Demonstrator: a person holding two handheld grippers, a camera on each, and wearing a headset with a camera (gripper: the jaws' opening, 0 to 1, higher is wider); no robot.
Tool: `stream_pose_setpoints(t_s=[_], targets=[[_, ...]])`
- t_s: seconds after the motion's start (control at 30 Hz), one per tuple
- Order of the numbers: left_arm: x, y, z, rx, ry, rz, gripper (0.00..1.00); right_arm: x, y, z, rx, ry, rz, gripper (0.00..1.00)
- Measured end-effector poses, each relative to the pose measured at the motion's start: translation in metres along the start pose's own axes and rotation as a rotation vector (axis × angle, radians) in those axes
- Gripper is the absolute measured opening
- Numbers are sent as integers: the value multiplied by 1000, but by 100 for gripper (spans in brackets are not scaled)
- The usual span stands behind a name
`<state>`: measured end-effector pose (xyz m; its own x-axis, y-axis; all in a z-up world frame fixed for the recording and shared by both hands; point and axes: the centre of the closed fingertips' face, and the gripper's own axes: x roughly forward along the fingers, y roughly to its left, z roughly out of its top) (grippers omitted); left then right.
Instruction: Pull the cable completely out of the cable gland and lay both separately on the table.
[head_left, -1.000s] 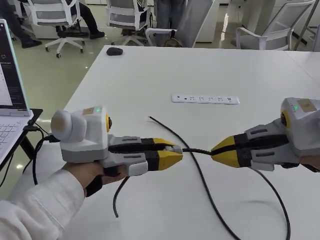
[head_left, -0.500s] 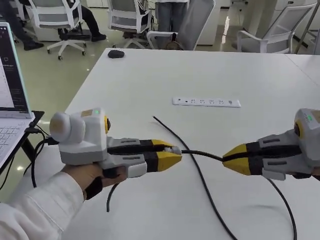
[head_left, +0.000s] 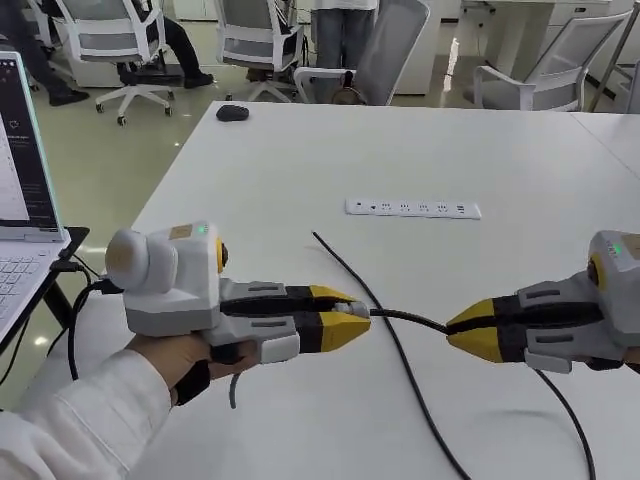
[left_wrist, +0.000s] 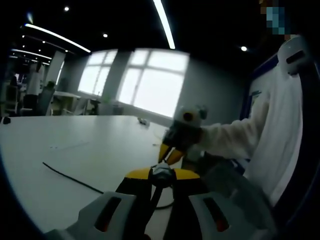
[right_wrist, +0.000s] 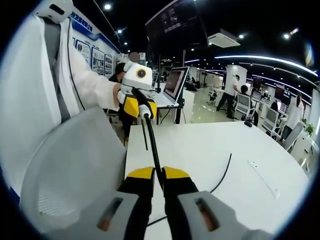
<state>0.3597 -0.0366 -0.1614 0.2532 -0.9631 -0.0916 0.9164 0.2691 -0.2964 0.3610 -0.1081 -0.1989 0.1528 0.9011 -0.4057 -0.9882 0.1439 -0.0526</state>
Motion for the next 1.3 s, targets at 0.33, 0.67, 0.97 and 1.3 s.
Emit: stream_pose_setpoints(t_s=[0.33, 0.67, 0.97, 1.3], targets=[[3, -5, 7, 17, -7, -14, 16, 2, 0, 23, -26, -38, 8, 12], [6, -6, 5, 23, 3, -14, 16, 26, 16, 60, -148, -58, 92, 16], [3, -4, 4, 21, 4, -6, 16, 38, 15, 68, -183, -60, 120, 10], [1, -3, 5, 18, -4, -4, 16, 46, 18, 71, -186, -64, 170, 4]])
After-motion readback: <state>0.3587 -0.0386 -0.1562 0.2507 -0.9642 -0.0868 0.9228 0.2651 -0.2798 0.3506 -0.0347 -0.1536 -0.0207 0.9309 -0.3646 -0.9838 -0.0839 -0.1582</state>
